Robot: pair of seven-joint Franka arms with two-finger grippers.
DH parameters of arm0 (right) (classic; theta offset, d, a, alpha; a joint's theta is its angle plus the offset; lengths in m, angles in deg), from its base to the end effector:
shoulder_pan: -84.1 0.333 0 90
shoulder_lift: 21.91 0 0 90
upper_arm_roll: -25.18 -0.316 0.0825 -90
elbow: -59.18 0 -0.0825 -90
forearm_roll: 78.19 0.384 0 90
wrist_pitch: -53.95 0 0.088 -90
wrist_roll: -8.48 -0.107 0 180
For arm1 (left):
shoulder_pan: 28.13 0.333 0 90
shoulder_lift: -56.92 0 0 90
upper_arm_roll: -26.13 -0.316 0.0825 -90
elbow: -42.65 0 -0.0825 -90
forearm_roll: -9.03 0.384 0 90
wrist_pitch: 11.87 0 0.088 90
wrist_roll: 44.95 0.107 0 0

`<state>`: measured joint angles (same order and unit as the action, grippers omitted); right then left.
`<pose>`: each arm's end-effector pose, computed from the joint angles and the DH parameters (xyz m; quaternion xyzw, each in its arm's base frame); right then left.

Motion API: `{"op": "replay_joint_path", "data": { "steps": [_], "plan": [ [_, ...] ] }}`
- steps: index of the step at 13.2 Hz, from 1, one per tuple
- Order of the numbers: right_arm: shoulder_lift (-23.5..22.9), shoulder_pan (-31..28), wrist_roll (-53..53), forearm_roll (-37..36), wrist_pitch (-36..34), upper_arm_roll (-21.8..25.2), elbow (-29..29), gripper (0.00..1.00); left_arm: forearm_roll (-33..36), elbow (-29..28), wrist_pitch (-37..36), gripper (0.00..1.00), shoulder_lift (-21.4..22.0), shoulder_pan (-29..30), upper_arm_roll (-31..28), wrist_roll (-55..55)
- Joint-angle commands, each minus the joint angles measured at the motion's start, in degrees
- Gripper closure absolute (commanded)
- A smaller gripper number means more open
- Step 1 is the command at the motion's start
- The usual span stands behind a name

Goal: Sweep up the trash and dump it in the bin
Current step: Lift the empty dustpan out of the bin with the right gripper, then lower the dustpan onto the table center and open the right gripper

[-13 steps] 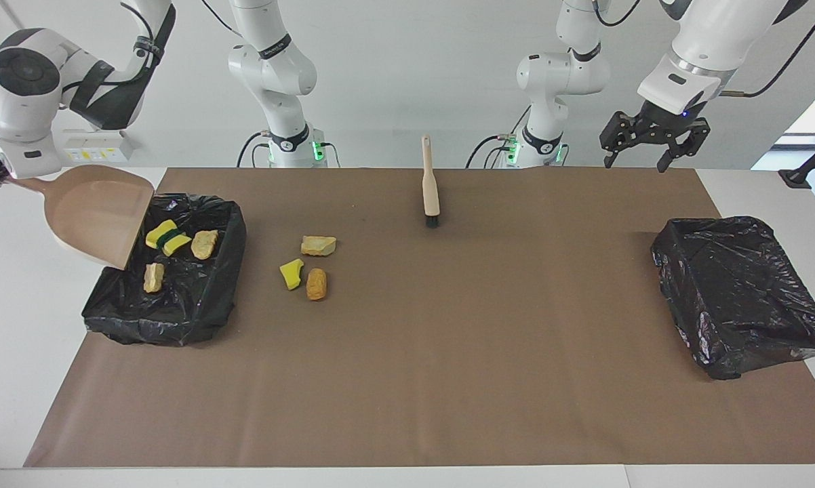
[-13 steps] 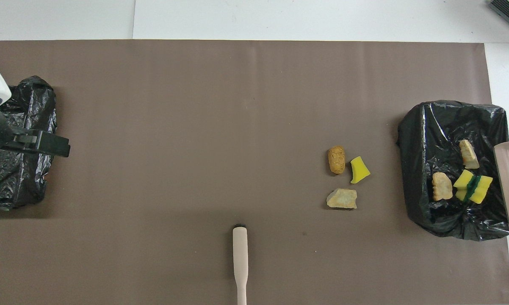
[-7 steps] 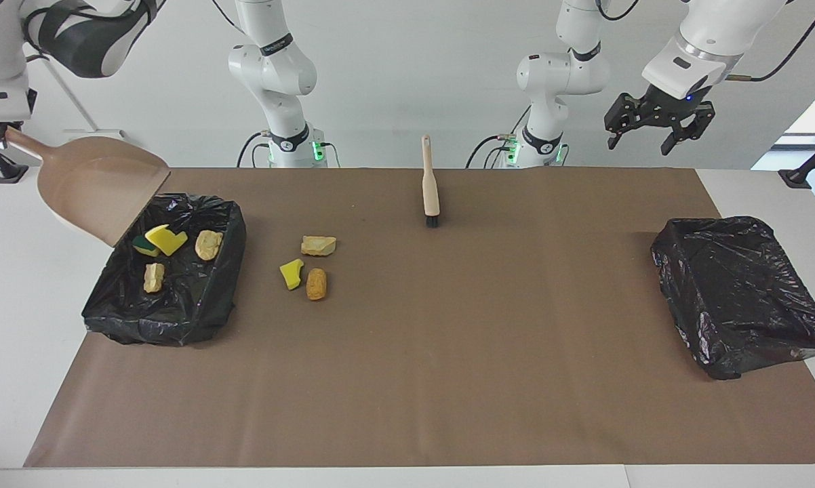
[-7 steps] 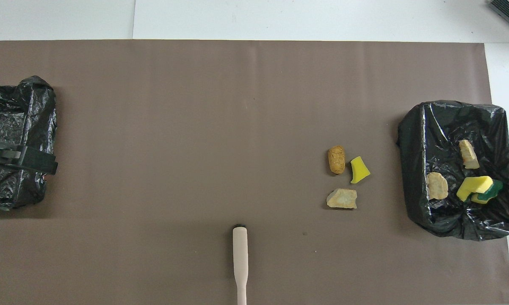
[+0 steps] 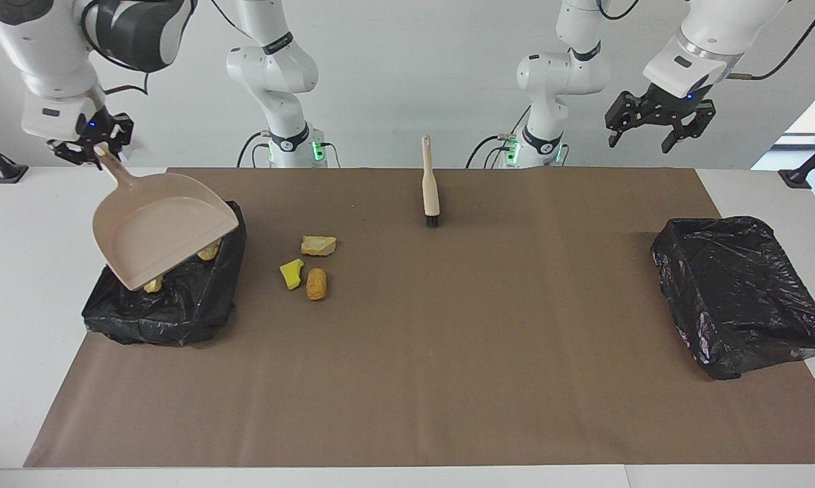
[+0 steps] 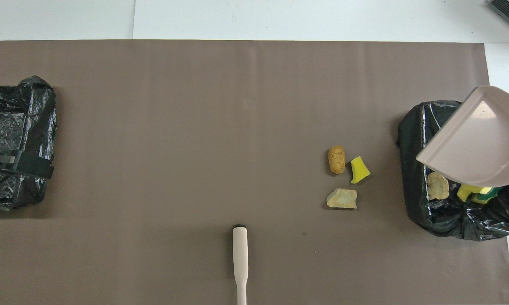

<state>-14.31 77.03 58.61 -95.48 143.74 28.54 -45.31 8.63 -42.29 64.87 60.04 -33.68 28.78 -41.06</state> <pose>0.4914 -0.1246 0.5804 0.9255 0.3440 -0.1266 0.0954 0.5063 -0.0747 0.6749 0.9934 -0.1058 -0.0444 0.0005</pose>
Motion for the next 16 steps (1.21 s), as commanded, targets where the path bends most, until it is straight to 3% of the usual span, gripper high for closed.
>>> {"op": "replay_joint_path", "data": {
  "steps": [1,5,8,10,13,16],
  "plan": [
    [2.0,7.0,-15.9,4.6,-1.8,0.2,-1.5,1.0,0.4,1.0,-0.4,0.0,0.0,0.2,0.0,1.0],
    [-1.3,17.1,-42.7,12.6,-0.8,-0.1,-0.9,1.0,0.6,0.7,-0.3,0.0,0.3,0.2,-0.3,0.3],
    [-6.5,25.8,-61.6,16.4,2.8,-0.1,1.8,1.0,0.6,0.6,-0.5,0.0,0.4,0.2,-0.3,0.3],
    [-13.0,30.6,-71.3,17.7,2.8,-0.2,6.6,1.0,0.6,0.6,-0.5,0.0,0.4,0.2,-0.3,0.2],
    [-19.9,34.5,-77.7,24.5,4.3,-0.2,13.7,1.0,0.6,0.6,-0.5,0.0,0.5,0.2,-0.3,0.2],
    [-27.2,40.2,-86.0,25.4,8.6,-1.2,18.6,1.0,0.6,0.5,-0.6,0.0,0.6,0.2,-0.3,0.2]
  ]
}}
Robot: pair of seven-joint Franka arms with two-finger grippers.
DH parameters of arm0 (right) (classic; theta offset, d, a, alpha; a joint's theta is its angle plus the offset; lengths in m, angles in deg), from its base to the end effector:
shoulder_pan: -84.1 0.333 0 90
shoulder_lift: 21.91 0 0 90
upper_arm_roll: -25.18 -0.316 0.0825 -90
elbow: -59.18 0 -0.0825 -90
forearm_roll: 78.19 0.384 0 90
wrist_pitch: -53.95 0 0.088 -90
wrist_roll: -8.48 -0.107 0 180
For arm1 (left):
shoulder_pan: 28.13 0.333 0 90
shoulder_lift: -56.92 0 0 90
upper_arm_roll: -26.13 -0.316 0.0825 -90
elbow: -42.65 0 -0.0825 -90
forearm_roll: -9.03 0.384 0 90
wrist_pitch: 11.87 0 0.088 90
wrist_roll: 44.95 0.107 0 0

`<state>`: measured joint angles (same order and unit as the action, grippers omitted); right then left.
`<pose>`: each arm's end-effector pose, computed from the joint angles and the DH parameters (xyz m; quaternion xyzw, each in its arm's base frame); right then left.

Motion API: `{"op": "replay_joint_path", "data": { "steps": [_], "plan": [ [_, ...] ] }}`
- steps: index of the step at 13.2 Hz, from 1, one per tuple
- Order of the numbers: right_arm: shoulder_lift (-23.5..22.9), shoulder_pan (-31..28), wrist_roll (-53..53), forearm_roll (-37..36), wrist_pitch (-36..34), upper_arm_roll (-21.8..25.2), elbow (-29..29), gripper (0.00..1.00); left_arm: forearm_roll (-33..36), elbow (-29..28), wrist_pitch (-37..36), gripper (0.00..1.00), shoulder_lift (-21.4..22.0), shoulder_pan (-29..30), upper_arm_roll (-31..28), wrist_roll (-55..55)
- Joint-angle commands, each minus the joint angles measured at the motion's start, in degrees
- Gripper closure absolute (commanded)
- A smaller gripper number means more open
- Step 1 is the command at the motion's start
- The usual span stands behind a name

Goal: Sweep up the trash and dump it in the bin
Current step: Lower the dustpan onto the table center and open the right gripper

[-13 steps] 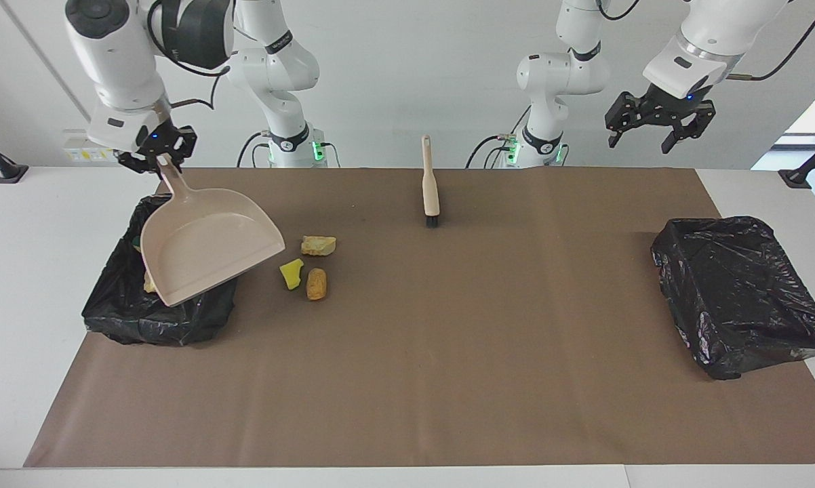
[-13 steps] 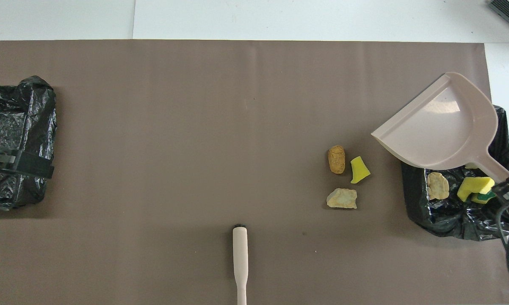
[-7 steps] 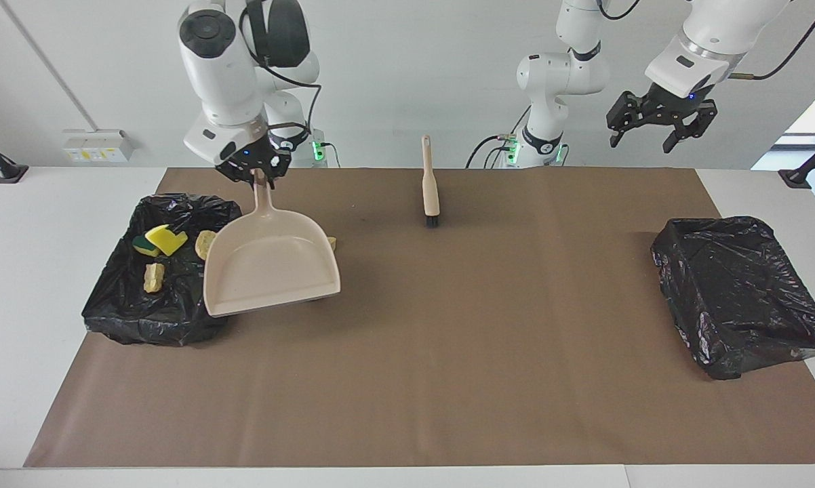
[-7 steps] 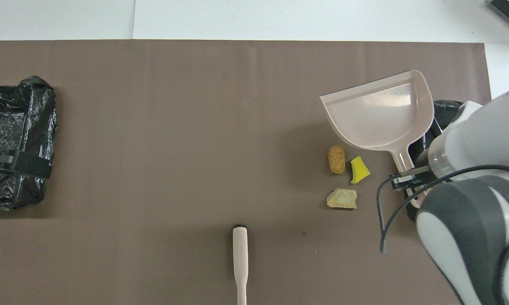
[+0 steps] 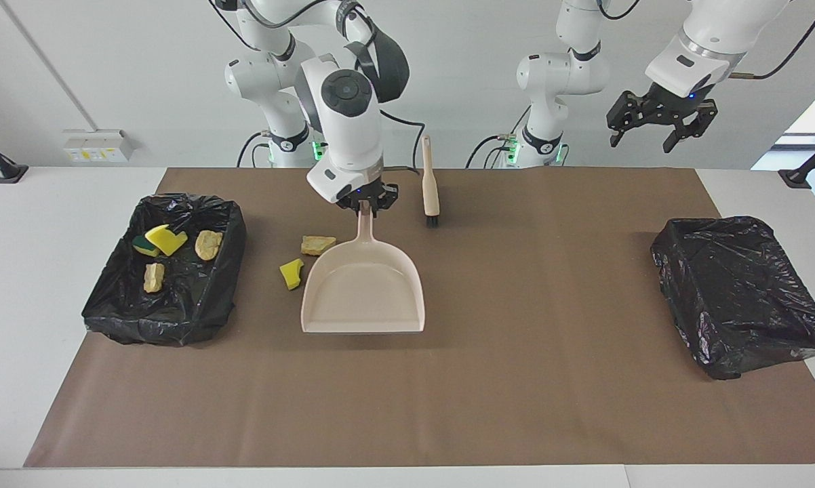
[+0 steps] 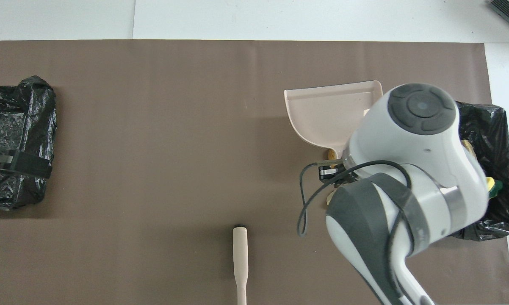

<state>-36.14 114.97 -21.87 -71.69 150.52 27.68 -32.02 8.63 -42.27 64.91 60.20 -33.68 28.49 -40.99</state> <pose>0.5395 0.3064 0.4777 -0.9954 0.0278 0.0917 0.0061 0.5058 -0.0719 0.6766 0.9937 -0.1039 -0.0425 0.0008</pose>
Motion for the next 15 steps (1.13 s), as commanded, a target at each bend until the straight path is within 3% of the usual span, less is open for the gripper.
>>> {"op": "replay_joint_path", "data": {
  "steps": [1,5,10,15],
  "plan": [
    [-7.7,3.5,-7.7,2.2,3.5,-1.0,6.9,1.0,0.6,0.5,-0.7,0.0,0.3,0.2,0.0,0.3],
    [-20.5,7.8,-13.0,1.6,4.4,-1.4,19.4,1.0,0.6,0.4,-0.7,0.0,0.4,0.2,0.0,1.0],
    [-21.6,9.0,-10.5,-0.5,11.0,-1.6,14.9,1.0,0.6,-0.2,-0.7,0.0,0.8,0.2,0.0,1.0],
    [-20.7,8.4,-3.0,-0.1,11.4,-1.6,11.6,1.0,0.6,-0.8,-0.6,0.0,1.0,0.2,0.0,1.1]
  ]
}}
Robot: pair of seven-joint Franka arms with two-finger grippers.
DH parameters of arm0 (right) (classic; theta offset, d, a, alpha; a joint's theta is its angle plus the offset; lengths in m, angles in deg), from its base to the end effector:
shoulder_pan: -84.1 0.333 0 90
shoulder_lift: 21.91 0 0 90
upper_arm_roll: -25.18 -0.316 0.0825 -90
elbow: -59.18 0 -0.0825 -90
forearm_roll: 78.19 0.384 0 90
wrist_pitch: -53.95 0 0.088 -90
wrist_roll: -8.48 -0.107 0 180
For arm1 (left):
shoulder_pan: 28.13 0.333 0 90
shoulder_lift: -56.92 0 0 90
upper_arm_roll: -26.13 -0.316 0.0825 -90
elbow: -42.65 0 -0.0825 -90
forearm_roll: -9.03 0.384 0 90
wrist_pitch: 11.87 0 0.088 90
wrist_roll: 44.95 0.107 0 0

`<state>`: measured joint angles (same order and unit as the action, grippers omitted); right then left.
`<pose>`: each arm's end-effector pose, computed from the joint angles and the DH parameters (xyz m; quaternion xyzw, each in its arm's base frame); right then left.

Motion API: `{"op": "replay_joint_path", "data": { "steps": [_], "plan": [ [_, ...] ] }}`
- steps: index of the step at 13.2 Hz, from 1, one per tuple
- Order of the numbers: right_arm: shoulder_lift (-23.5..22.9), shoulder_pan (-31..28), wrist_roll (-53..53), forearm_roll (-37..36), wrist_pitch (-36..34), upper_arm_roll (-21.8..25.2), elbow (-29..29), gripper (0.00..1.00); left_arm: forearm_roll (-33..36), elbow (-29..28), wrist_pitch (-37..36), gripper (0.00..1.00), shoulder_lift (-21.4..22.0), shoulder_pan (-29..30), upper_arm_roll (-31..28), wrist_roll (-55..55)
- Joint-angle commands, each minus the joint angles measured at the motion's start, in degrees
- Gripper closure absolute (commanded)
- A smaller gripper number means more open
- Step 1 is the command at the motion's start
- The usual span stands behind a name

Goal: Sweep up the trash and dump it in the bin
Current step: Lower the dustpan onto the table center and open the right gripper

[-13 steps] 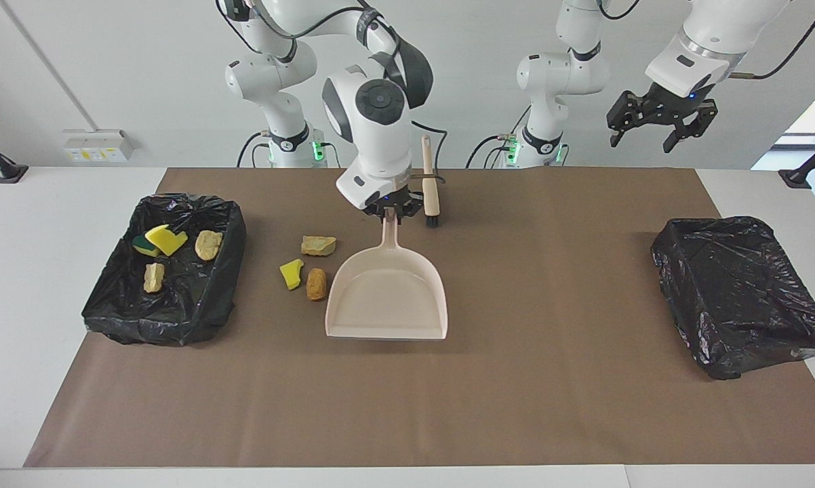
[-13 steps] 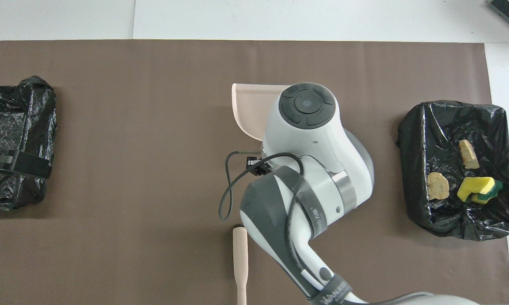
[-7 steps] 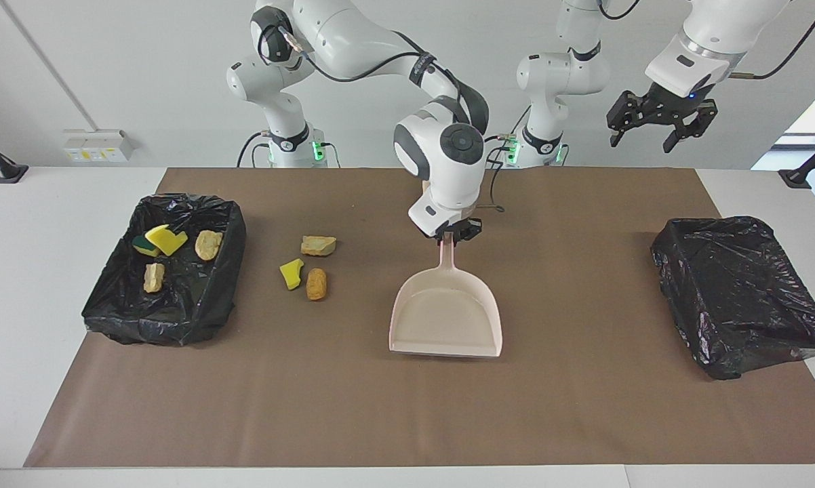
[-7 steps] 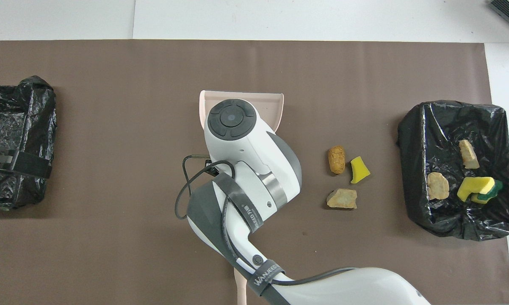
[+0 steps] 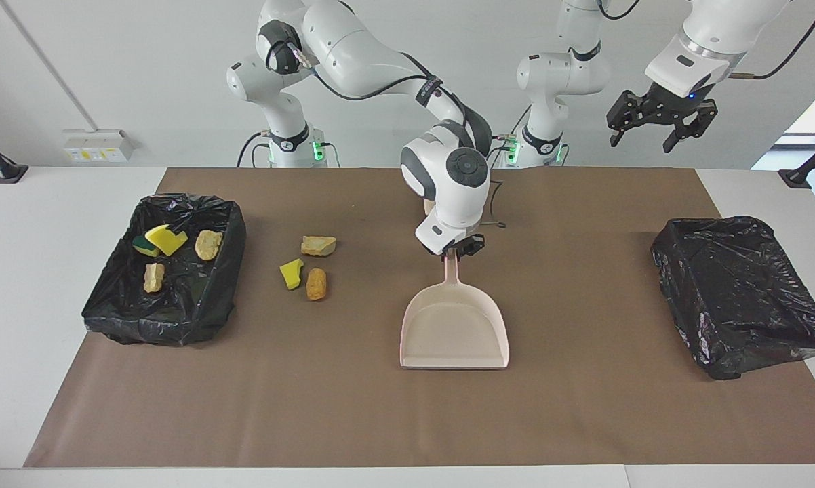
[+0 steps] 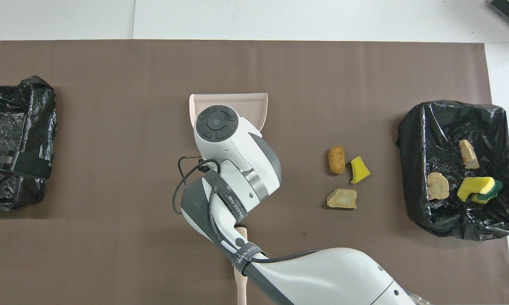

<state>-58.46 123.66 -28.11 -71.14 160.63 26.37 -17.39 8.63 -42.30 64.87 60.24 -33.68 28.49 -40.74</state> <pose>0.5533 0.4541 0.3471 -0.9971 0.0037 0.0758 0.0068 0.5055 -0.0719 0.6766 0.9934 -0.1060 -0.0427 0.0009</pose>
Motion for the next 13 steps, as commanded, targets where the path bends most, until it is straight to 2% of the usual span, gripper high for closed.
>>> {"op": "replay_joint_path", "data": {
  "steps": [1,4,5,6,7,8,11,13],
  "plan": [
    [1.6,-0.5,3.6,-0.5,1.5,-0.3,-3.1,1.0,0.6,-0.7,-0.4,0.0,1.0,0.2,0.0,0.9],
    [1.7,-1.0,3.5,-0.2,3.0,-0.4,-4.3,1.0,0.5,-0.7,-0.4,0.0,1.0,0.2,0.0,0.9],
    [1.7,-1.1,3.1,0.1,2.7,-0.4,-4.0,0.96,0.4,-0.7,-0.3,0.0,1.0,0.2,0.0,0.9],
    [1.7,-1.1,3.1,1.7,2.4,-0.3,-3.9,0.43,0.4,-0.7,-0.2,0.0,1.0,0.2,0.0,0.8],
    [2.4,-1.3,3.2,2.3,2.2,-0.3,-3.9,0.0,0.4,-0.7,0.1,0.0,1.0,0.2,0.0,0.8],
    [3.9,-1.8,3.3,2.3,1.7,-0.3,-4.0,0.0,0.4,-0.7,0.3,0.0,1.0,0.2,0.0,0.8],
    [7.7,-3.1,5.7,2.1,-5.6,-0.3,-4.3,0.0,0.3,-0.7,0.9,0.0,0.9,0.2,0.0,0.7],
    [12.3,-2.9,6.2,2.4,-9.0,-0.3,-6.9,0.0,0.3,-0.7,2.6,0.0,0.7,0.2,0.0,0.5]
  ]
}}
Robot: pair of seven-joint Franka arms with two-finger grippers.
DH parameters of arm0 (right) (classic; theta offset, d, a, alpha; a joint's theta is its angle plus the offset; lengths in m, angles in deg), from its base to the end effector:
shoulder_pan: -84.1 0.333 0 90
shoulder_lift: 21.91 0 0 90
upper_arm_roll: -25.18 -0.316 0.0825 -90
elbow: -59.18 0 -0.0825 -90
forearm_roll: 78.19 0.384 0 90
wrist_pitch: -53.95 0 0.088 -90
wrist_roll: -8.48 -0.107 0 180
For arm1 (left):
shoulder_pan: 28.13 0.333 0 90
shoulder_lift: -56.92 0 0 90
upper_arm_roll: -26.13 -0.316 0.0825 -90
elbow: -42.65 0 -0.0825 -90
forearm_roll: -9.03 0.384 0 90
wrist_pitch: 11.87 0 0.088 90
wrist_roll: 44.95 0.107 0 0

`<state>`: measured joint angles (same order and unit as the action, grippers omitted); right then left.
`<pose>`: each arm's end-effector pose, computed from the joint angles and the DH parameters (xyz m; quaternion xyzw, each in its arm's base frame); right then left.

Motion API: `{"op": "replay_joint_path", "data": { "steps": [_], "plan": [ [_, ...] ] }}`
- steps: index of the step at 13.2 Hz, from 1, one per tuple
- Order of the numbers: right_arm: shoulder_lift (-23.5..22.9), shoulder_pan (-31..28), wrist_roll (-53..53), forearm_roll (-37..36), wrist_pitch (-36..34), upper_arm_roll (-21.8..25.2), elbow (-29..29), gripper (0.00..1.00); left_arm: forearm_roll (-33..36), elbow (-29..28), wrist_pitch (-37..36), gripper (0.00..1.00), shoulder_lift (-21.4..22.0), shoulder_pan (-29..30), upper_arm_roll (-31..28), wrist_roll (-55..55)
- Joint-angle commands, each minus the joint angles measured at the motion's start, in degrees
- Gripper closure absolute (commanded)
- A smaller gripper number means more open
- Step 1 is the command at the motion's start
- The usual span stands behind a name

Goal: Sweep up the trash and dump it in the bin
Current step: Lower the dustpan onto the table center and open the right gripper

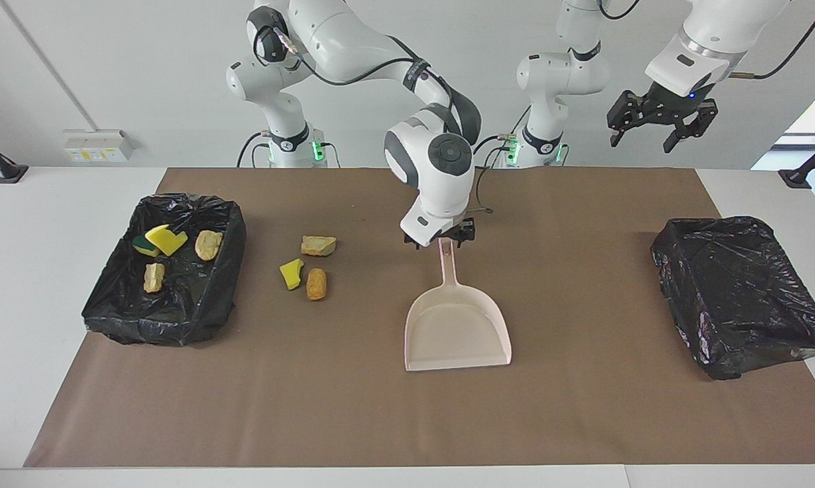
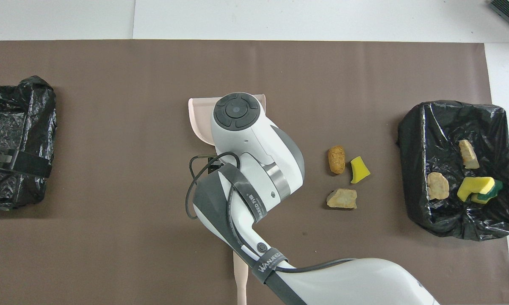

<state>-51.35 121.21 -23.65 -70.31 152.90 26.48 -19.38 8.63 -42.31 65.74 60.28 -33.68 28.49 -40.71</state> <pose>0.5490 0.4152 0.4087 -0.9949 -0.0170 0.0994 0.0068 0.5069 -0.0721 0.6781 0.9937 -0.1063 -0.0349 0.0011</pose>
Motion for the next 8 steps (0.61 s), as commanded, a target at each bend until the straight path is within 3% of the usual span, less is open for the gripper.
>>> {"op": "replay_joint_path", "data": {
  "steps": [1,3,5,7,8],
  "plan": [
    [8.8,-0.3,2.4,3.4,-1.2,-0.4,-9.2,0.0,0.3,-0.6,2.0,0.0,0.7,0.2,0.0,0.5],
    [16.4,0.2,2.4,6.4,-1.0,-0.4,-18.1,0.0,0.3,-0.6,2.5,0.0,0.3,0.1,0.0,0.4],
    [22.6,4.3,1.2,7.2,1.0,-0.4,-27.6,0.0,0.6,-0.5,3.8,0.0,-0.7,-0.5,0.1,0.2],
    [30.5,9.0,-1.9,11.6,14.0,-0.4,-42.6,0.0,0.8,-0.5,5.8,0.0,-2.6,-0.9,0.7,-0.3],
    [33.3,10.9,-3.4,12.1,17.1,-0.4,-48.1,0.0,1.2,-0.4,6.8,0.0,-4.1,-3.0,1.1,-1.4]
  ]
}}
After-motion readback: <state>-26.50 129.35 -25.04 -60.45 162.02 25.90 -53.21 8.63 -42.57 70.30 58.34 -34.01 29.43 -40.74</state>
